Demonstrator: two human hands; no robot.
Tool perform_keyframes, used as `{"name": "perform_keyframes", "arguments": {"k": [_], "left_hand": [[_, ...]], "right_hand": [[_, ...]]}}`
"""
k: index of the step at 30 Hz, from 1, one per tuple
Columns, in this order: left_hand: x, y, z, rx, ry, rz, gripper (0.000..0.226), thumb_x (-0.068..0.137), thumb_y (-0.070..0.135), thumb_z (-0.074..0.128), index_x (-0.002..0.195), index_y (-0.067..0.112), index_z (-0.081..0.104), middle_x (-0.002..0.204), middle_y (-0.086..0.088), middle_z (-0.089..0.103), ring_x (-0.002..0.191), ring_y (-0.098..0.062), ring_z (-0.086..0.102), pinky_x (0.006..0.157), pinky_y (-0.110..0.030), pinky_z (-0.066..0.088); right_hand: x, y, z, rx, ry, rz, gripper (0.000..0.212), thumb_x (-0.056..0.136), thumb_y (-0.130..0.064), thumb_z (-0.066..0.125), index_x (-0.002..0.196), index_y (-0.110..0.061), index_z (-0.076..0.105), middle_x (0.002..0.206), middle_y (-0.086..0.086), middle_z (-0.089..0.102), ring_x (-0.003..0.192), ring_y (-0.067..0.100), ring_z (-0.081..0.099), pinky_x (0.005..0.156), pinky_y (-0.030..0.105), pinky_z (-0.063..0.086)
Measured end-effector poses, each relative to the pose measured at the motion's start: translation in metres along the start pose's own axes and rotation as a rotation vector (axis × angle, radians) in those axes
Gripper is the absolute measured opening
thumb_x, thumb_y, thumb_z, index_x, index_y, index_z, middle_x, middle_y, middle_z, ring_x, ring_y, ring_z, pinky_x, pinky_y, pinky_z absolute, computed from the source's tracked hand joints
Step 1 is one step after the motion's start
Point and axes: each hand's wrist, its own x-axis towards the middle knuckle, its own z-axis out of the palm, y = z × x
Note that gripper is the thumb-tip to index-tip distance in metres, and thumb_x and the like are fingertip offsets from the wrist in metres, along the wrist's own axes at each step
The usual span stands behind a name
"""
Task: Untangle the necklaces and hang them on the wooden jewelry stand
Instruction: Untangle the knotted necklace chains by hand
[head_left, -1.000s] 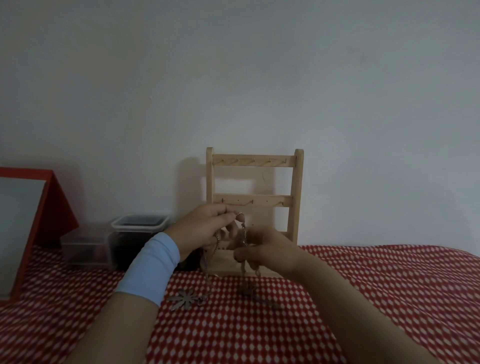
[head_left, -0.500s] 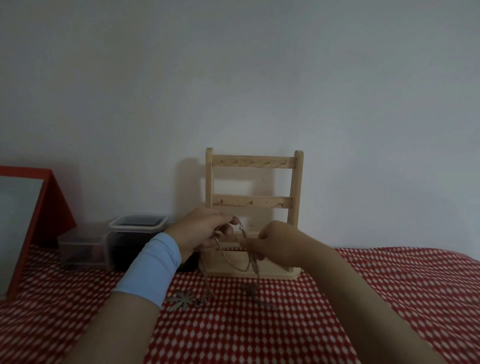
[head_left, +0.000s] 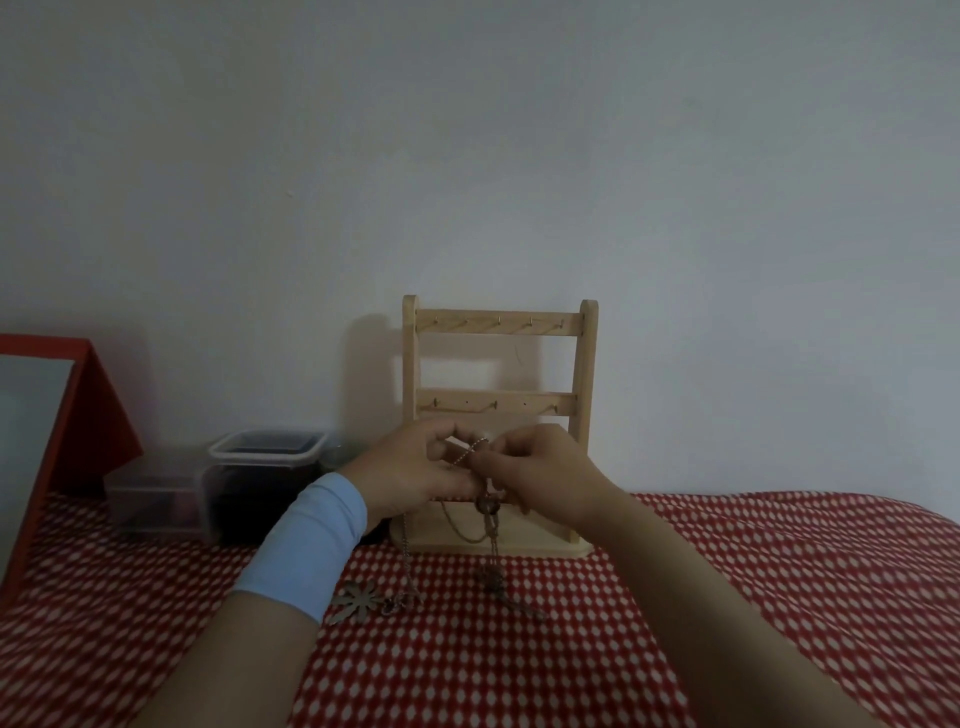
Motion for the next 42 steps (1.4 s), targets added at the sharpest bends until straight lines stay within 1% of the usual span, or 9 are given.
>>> {"name": "perform_keyframes", "arguments": {"k": [3,6,10,13,17,22,32,38,42], "left_hand": [[0.004,-0.006,0.001,-0.006,0.056,-0.001,0.033,0.079,0.004,0.076,0.103,0.020,0.062,0.097,-0.004,0.073,0.074,-0.004,0.071,0.054,-0.009,0.046],[0.007,-0.011,-0.002,0.011,0.142,-0.023,0.032,0.077,0.008,0.079,0.101,0.017,0.061,0.089,-0.004,0.075,0.080,-0.014,0.073,0.059,-0.015,0.051],[0.006,-0.010,-0.005,-0.148,0.189,-0.052,0.017,0.083,0.011,0.074,0.099,0.011,0.068,0.074,0.003,0.068,0.052,0.004,0.061,0.044,-0.008,0.041],[0.006,-0.013,-0.007,-0.156,0.226,-0.117,0.017,0.083,0.025,0.075,0.098,0.019,0.069,0.070,0.005,0.062,0.041,0.001,0.049,0.038,-0.012,0.035],[0.009,-0.016,-0.007,0.001,0.276,-0.099,0.016,0.080,0.025,0.078,0.094,0.023,0.070,0.077,0.001,0.069,0.057,-0.008,0.064,0.047,-0.017,0.047],[0.010,-0.022,-0.010,0.214,0.217,-0.085,0.017,0.076,0.031,0.081,0.090,0.031,0.070,0.091,0.002,0.070,0.087,-0.015,0.068,0.088,-0.037,0.055],[0.008,-0.018,-0.001,0.158,0.271,0.017,0.016,0.079,0.026,0.079,0.087,0.019,0.067,0.071,-0.002,0.074,0.066,-0.010,0.070,0.060,-0.020,0.050],[0.007,-0.024,-0.005,-0.158,0.119,0.006,0.010,0.092,0.010,0.063,0.102,0.013,0.062,0.082,-0.005,0.074,0.077,-0.015,0.071,0.073,-0.028,0.057],[0.004,-0.022,-0.005,0.081,0.050,0.036,0.009,0.093,0.009,0.059,0.094,0.018,0.057,0.079,0.000,0.065,0.068,-0.006,0.064,0.068,-0.021,0.052]], "right_hand": [[0.000,0.003,0.005,0.159,-0.007,-0.006,0.034,0.099,-0.026,0.065,0.092,0.006,0.072,0.082,0.022,0.070,0.070,0.016,0.065,0.067,0.022,0.056],[-0.002,0.004,0.008,0.282,0.002,0.000,0.032,0.102,-0.024,0.060,0.094,0.005,0.070,0.087,0.015,0.074,0.077,0.021,0.071,0.076,0.028,0.061],[0.001,0.012,0.014,0.408,-0.055,0.038,0.031,0.098,-0.027,0.067,0.118,-0.004,0.062,0.110,0.016,0.073,0.100,0.027,0.073,0.091,0.044,0.061],[0.000,0.014,0.011,0.553,-0.242,0.113,0.047,0.094,-0.029,0.072,0.135,-0.013,0.056,0.118,0.016,0.072,0.097,0.025,0.072,0.087,0.041,0.060],[-0.002,0.010,0.012,0.408,-0.208,0.134,0.022,0.096,-0.021,0.070,0.116,-0.013,0.073,0.092,0.003,0.075,0.068,0.010,0.063,0.068,0.027,0.055],[-0.004,0.012,0.010,0.176,-0.187,0.239,0.018,0.091,-0.034,0.075,0.106,-0.023,0.075,0.097,0.002,0.076,0.074,0.012,0.064,0.071,0.028,0.055],[-0.002,0.014,-0.004,0.103,-0.196,0.236,0.022,0.087,-0.033,0.079,0.097,-0.014,0.078,0.096,-0.001,0.079,0.086,0.011,0.070,0.077,0.028,0.049],[0.003,0.017,-0.005,0.445,-0.289,0.233,0.018,0.097,-0.028,0.066,0.102,-0.012,0.072,0.095,0.007,0.071,0.082,0.017,0.064,0.074,0.031,0.048],[0.000,0.013,0.004,0.459,-0.352,0.249,0.026,0.104,-0.026,0.047,0.105,-0.010,0.067,0.086,0.003,0.066,0.078,0.017,0.062,0.073,0.032,0.051]]}}
